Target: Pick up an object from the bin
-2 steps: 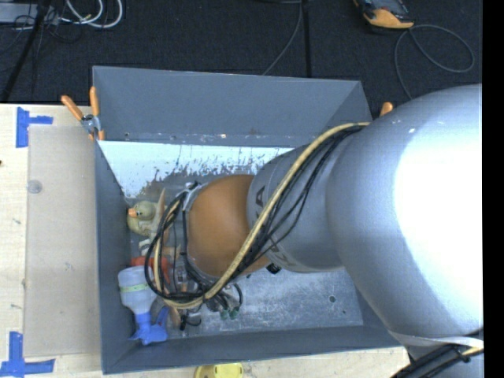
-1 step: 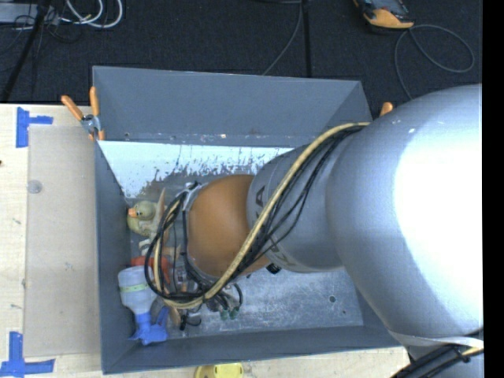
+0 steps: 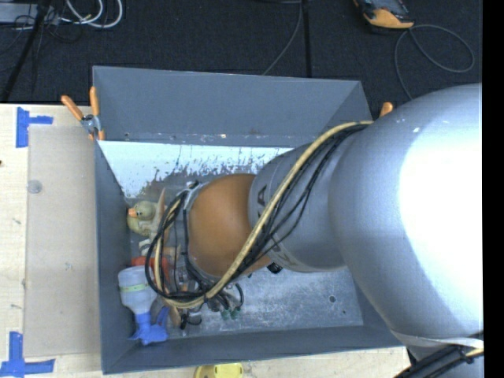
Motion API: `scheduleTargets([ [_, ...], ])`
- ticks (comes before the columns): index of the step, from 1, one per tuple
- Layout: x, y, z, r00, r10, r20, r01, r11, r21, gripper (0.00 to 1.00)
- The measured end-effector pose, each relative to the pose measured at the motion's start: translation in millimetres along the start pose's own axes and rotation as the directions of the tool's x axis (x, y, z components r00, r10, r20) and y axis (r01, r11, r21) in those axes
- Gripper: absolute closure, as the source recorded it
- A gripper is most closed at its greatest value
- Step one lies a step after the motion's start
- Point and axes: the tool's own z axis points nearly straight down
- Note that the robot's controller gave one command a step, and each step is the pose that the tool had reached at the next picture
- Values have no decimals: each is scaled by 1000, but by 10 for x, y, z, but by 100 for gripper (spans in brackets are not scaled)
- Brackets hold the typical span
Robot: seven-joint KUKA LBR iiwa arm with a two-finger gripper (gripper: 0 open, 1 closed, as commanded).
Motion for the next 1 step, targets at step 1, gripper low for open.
scheduleTargets([
  [1,33,3,-191,1000,-1,-11,1,1000,1,100],
])
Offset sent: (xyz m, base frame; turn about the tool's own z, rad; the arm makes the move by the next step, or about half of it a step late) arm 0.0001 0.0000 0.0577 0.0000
